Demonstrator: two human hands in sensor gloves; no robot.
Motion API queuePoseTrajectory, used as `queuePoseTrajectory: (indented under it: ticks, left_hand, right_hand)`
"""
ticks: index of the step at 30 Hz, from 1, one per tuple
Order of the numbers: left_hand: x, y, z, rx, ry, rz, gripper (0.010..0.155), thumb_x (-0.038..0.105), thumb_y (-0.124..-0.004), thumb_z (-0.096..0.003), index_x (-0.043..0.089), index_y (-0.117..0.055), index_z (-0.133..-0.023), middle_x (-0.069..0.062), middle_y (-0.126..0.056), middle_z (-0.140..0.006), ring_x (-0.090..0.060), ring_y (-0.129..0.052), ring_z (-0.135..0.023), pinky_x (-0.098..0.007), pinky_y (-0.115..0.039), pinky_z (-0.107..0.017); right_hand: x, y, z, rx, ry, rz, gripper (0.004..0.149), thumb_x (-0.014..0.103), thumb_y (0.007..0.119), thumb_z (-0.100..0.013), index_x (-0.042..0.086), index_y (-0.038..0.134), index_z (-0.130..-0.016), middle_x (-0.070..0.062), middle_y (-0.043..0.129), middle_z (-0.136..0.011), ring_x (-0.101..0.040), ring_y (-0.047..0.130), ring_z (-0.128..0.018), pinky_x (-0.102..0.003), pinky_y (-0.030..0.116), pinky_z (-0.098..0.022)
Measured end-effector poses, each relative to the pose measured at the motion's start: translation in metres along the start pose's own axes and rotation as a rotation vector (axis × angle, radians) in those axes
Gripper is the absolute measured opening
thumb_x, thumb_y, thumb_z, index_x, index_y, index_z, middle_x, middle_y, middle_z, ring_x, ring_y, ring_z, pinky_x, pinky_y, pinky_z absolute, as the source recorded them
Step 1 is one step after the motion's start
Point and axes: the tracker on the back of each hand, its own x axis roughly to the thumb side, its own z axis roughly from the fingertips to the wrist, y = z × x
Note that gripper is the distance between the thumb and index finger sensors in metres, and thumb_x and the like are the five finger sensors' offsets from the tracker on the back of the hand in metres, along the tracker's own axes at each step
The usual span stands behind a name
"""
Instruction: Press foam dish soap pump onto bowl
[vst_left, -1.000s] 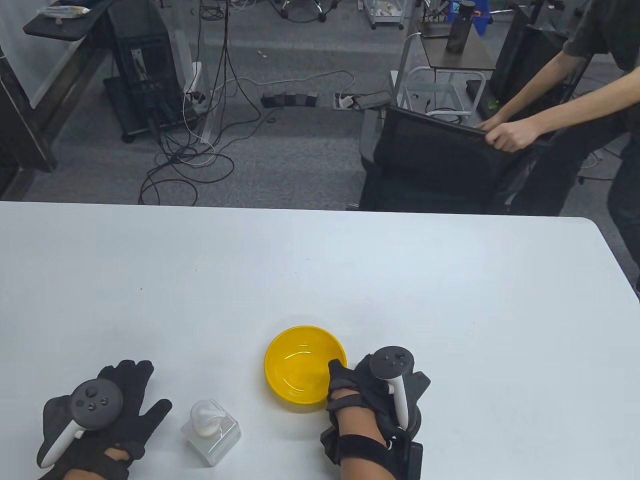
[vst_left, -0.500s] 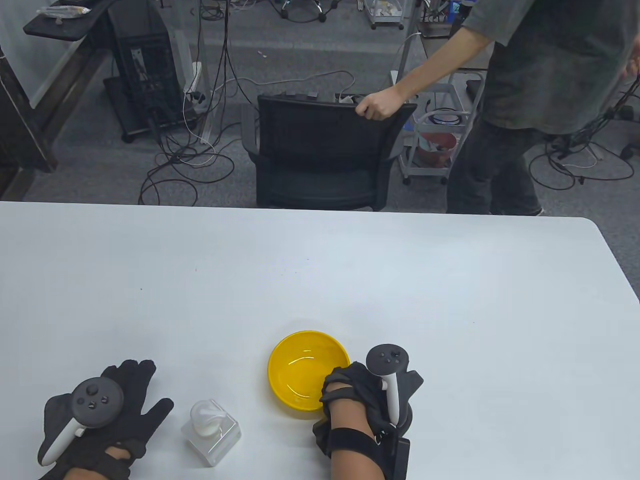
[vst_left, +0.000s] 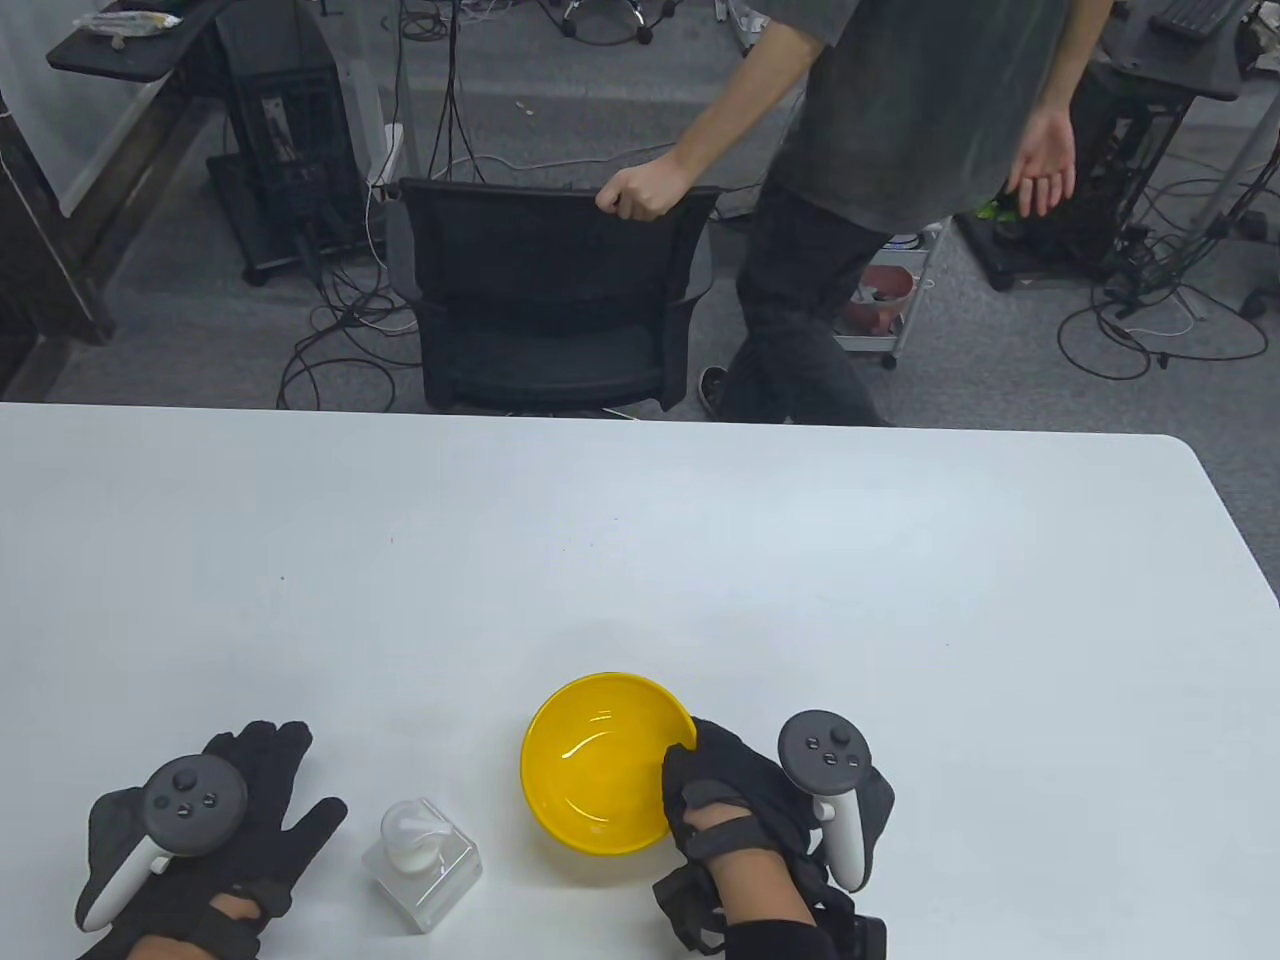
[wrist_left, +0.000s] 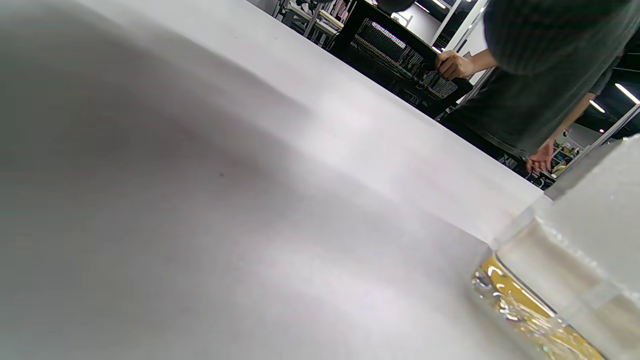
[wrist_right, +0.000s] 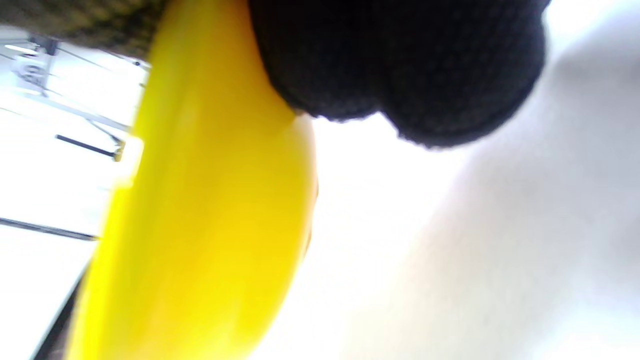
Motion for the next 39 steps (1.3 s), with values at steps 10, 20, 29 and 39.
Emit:
queuePoseTrajectory:
  ticks: [10, 20, 29, 39]
  left_hand:
    - [-0.001, 0.0, 0.001, 0.014, 0.008, -0.021, 0.083, 0.075, -0.06, -0.0482, 0.042, -0.019, -0.113, 0.007, -0.013, -0.119, -0.038, -0.012, -0.115, -0.064, -0.011, -0.073]
    - [0.007, 0.002, 0.006, 0.052, -0.02, -0.05, 0.083, 0.075, -0.06, -0.0479, 0.042, -0.02, -0.113, 0.007, -0.014, -0.119, -0.037, -0.013, -0.115, -0.064, -0.011, -0.073]
    - [0.019, 0.011, 0.023, 0.194, -0.076, -0.069, 0.082, 0.074, -0.062, -0.0466, 0.042, -0.023, -0.112, 0.008, -0.016, -0.118, -0.036, -0.015, -0.115, -0.064, -0.013, -0.073]
    - [0.086, 0.058, 0.051, 0.302, -0.191, 0.021, 0.081, 0.074, -0.061, -0.0477, 0.042, -0.024, -0.113, 0.007, -0.017, -0.119, -0.037, -0.016, -0.115, -0.064, -0.013, -0.074]
  right_hand:
    - [0.007, 0.015, 0.029, 0.122, -0.189, 0.003, 0.052, 0.032, 0.084, -0.05, 0.006, 0.074, -0.094, -0.009, 0.094, -0.04, -0.026, 0.097, -0.019, -0.069, 0.055, -0.059]
    - [-0.003, 0.029, 0.022, 0.229, -0.133, -0.01, 0.052, 0.032, 0.082, -0.05, 0.004, 0.074, -0.093, -0.009, 0.094, -0.039, -0.025, 0.097, -0.018, -0.068, 0.057, -0.058]
    - [-0.004, 0.052, 0.021, 0.322, -0.141, -0.036, 0.053, 0.033, 0.081, -0.051, 0.003, 0.072, -0.094, -0.009, 0.094, -0.039, -0.026, 0.098, -0.018, -0.068, 0.057, -0.058]
    - [-0.004, 0.06, 0.022, 0.366, -0.141, -0.064, 0.055, 0.035, 0.079, -0.052, 0.002, 0.07, -0.095, -0.01, 0.094, -0.04, -0.025, 0.098, -0.019, -0.068, 0.057, -0.058]
